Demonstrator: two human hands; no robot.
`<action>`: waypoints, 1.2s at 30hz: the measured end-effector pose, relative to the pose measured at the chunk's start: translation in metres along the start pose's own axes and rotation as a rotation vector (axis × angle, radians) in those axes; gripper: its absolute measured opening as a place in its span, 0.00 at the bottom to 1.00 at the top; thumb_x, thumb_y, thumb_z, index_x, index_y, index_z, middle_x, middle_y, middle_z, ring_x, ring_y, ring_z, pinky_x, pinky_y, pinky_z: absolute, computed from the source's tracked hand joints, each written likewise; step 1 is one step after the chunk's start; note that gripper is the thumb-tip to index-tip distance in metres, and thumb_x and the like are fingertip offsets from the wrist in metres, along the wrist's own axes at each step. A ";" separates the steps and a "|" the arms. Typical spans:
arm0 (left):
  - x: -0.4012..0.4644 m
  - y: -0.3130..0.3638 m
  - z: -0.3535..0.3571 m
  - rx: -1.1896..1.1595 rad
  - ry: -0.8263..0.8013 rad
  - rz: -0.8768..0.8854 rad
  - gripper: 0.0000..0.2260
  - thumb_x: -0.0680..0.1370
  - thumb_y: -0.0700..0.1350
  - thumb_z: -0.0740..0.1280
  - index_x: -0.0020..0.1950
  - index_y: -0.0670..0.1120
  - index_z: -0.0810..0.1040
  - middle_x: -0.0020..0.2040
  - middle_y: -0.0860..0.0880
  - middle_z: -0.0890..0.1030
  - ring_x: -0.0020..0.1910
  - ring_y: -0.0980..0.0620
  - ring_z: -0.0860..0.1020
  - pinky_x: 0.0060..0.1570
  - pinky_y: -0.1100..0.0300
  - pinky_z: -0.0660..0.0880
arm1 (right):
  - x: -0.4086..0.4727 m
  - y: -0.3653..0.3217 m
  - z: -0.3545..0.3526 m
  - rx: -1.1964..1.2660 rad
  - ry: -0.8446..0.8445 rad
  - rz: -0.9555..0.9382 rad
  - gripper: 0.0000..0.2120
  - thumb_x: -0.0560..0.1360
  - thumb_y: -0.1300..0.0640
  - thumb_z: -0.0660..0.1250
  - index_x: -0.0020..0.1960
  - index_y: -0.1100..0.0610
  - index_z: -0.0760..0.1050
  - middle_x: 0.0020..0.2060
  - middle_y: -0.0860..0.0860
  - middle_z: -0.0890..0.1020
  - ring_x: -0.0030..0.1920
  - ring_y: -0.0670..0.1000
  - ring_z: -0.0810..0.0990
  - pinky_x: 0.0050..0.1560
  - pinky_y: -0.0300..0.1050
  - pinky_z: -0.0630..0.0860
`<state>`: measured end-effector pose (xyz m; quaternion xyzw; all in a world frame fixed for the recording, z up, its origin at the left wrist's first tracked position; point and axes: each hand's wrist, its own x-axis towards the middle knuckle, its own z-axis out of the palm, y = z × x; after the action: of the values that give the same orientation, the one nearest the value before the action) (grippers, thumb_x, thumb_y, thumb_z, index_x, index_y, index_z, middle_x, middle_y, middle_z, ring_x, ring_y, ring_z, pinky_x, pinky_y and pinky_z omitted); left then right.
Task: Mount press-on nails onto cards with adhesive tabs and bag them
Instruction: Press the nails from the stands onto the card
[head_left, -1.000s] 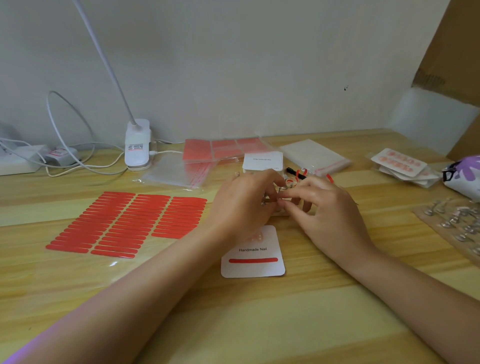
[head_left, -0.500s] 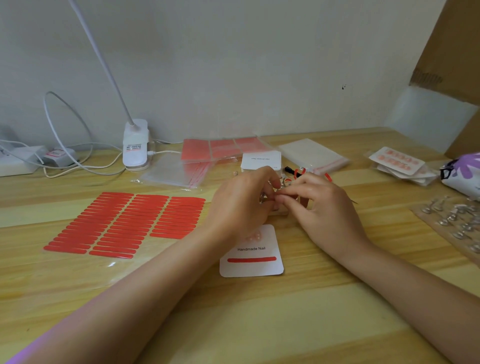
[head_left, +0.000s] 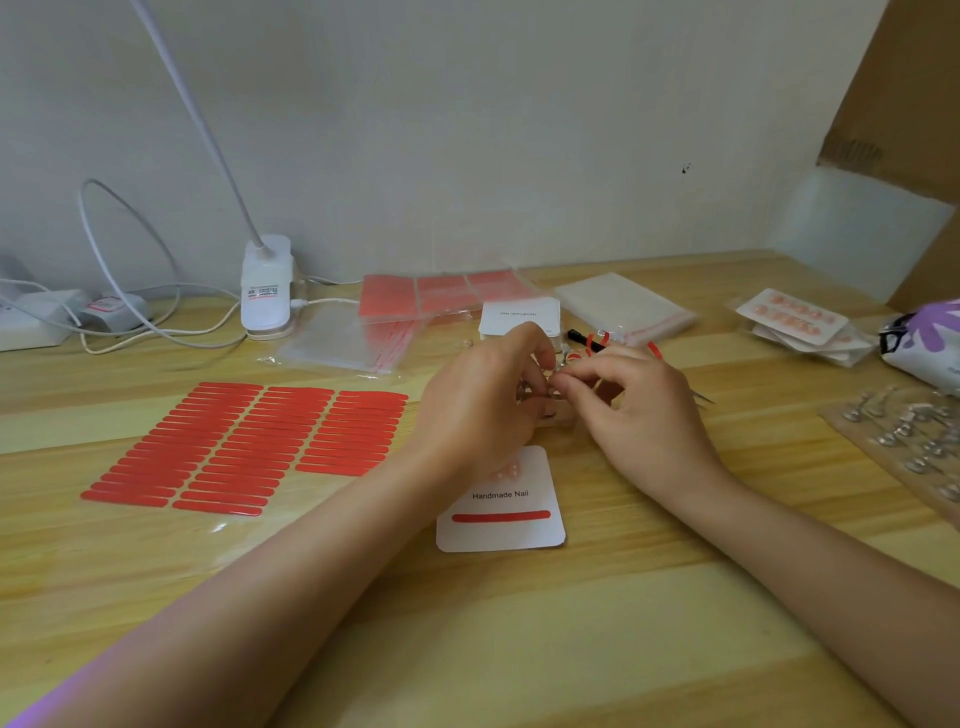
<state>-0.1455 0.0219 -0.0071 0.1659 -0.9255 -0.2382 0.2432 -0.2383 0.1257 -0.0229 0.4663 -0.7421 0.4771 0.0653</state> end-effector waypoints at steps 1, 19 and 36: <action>0.000 0.000 0.000 0.000 0.001 0.003 0.14 0.73 0.42 0.71 0.47 0.55 0.66 0.35 0.61 0.73 0.42 0.56 0.72 0.39 0.59 0.70 | 0.000 0.000 0.000 0.005 0.001 0.021 0.03 0.72 0.61 0.69 0.42 0.58 0.83 0.37 0.50 0.80 0.34 0.46 0.74 0.39 0.31 0.67; -0.002 0.000 0.000 -0.007 0.007 0.008 0.14 0.71 0.43 0.72 0.44 0.54 0.68 0.34 0.62 0.71 0.41 0.58 0.69 0.38 0.59 0.66 | 0.004 0.000 -0.003 0.155 -0.127 0.291 0.11 0.72 0.58 0.68 0.30 0.54 0.79 0.31 0.49 0.81 0.32 0.40 0.74 0.36 0.31 0.68; -0.001 0.000 0.001 0.016 0.002 -0.009 0.06 0.71 0.47 0.73 0.46 0.52 0.78 0.32 0.64 0.72 0.39 0.60 0.70 0.35 0.72 0.63 | 0.002 0.002 -0.002 0.180 0.020 0.299 0.10 0.70 0.63 0.68 0.30 0.61 0.79 0.24 0.50 0.77 0.28 0.40 0.71 0.30 0.29 0.65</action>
<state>-0.1454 0.0222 -0.0082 0.1721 -0.9264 -0.2319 0.2418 -0.2418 0.1265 -0.0223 0.3501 -0.7567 0.5505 -0.0411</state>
